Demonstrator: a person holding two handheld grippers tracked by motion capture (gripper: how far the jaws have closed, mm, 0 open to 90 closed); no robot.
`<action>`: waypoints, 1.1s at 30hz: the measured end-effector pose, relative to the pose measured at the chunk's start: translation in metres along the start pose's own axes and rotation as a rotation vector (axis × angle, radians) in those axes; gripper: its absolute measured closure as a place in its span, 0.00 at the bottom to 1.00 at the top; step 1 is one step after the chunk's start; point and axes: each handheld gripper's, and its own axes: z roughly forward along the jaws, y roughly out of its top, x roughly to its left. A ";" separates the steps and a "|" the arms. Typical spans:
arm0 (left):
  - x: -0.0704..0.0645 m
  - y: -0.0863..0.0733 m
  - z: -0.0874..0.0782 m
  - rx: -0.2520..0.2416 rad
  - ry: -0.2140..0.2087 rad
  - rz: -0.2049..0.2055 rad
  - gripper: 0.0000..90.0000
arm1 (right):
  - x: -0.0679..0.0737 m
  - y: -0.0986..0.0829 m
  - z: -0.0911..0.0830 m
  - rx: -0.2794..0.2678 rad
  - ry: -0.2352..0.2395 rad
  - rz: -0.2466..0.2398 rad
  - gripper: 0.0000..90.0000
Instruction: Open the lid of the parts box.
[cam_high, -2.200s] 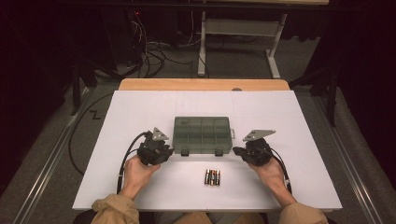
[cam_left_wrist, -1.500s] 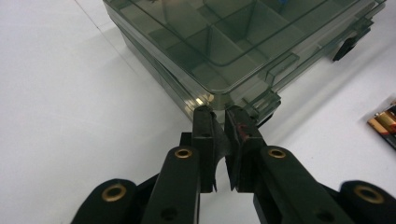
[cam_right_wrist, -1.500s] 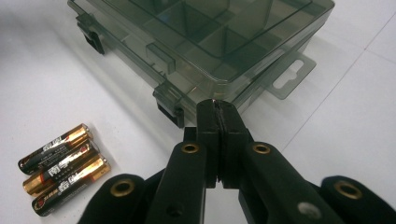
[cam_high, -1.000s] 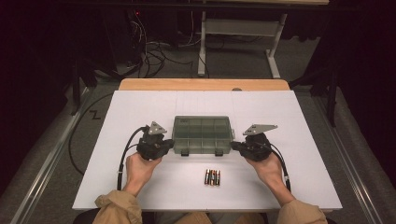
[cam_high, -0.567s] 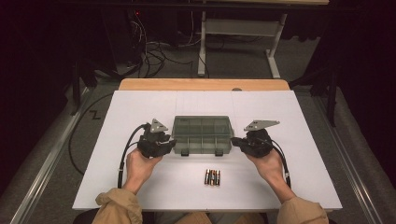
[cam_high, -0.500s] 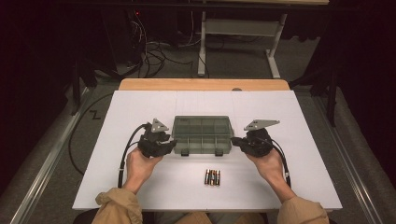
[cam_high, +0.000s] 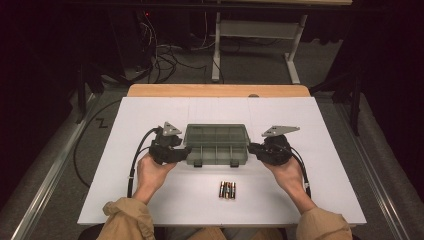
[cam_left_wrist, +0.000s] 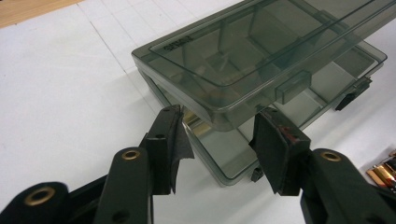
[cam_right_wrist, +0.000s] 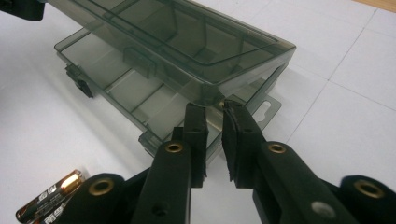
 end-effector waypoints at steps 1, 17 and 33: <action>0.000 0.001 0.000 -0.001 0.000 -0.001 0.57 | -0.001 0.000 0.001 0.001 0.002 0.003 0.89; 0.004 0.016 0.000 -0.001 -0.006 -0.020 0.53 | -0.017 0.014 0.028 0.106 -0.032 0.106 0.86; 0.008 0.022 0.002 -0.016 -0.019 -0.046 0.50 | -0.022 0.027 0.054 0.207 -0.063 0.163 0.83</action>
